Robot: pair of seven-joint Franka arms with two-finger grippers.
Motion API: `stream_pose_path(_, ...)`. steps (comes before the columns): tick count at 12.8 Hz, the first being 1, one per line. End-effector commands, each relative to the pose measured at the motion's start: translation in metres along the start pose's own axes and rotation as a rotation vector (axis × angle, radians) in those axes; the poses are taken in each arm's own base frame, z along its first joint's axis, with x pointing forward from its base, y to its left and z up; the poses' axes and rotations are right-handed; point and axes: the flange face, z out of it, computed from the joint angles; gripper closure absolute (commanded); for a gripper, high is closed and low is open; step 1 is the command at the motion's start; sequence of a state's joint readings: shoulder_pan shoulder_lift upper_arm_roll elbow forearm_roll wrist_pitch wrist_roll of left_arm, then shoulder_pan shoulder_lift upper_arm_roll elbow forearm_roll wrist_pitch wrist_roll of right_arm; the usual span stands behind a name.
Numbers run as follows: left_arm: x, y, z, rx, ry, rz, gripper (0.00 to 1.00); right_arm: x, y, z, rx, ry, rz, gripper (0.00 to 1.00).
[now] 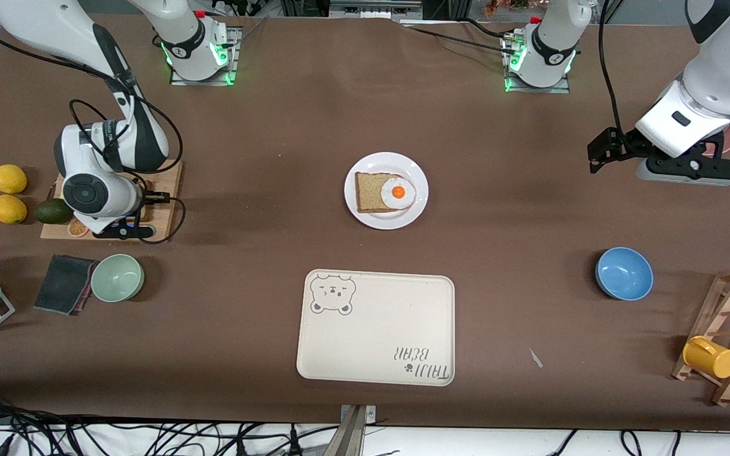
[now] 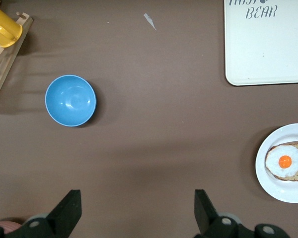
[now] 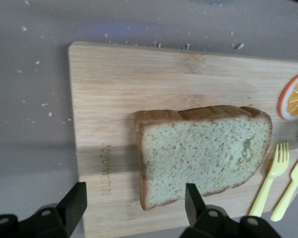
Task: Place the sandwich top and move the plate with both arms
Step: 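Lower the right gripper and grasp the bread slice by its crust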
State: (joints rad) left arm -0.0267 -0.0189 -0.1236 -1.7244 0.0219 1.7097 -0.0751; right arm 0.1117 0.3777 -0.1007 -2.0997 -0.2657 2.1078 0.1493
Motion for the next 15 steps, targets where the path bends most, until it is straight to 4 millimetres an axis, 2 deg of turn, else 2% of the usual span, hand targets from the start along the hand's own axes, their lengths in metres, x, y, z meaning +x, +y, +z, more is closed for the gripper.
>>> stream_pose_path(1, -0.001, -0.006, -0.004, 0.023, -0.010, -0.004, 0.00, -0.001, 0.006, 0.010, -0.011, 0.008, 0.010, 0.15)
stream_pose_path(2, -0.002, -0.006, -0.003, 0.024, -0.022, -0.005, 0.00, 0.001, 0.006, 0.014, -0.009, 0.012, 0.009, 0.16)
stream_pose_path(6, -0.002, -0.006, -0.003, 0.025, -0.019, -0.004, 0.00, 0.003, 0.008, 0.029, -0.003, 0.001, 0.015, 0.29)
stream_pose_path(9, -0.002, -0.005, -0.003, 0.025, -0.019, -0.001, 0.00, 0.004, 0.007, 0.030, -0.004, 0.001, 0.013, 0.38)
stream_pose_path(13, -0.002, -0.006, -0.003, 0.025, -0.019, -0.002, 0.00, 0.007, 0.003, 0.031, -0.008, 0.000, 0.019, 0.41)
stream_pose_path(14, -0.002, -0.005, -0.003, 0.025, -0.019, -0.002, 0.00, 0.007, 0.002, 0.036, -0.009, -0.009, 0.019, 0.44)
stream_pose_path(15, -0.002, -0.004, -0.003, 0.025, -0.019, -0.001, 0.00, 0.007, 0.002, 0.036, -0.008, -0.009, 0.019, 0.53)
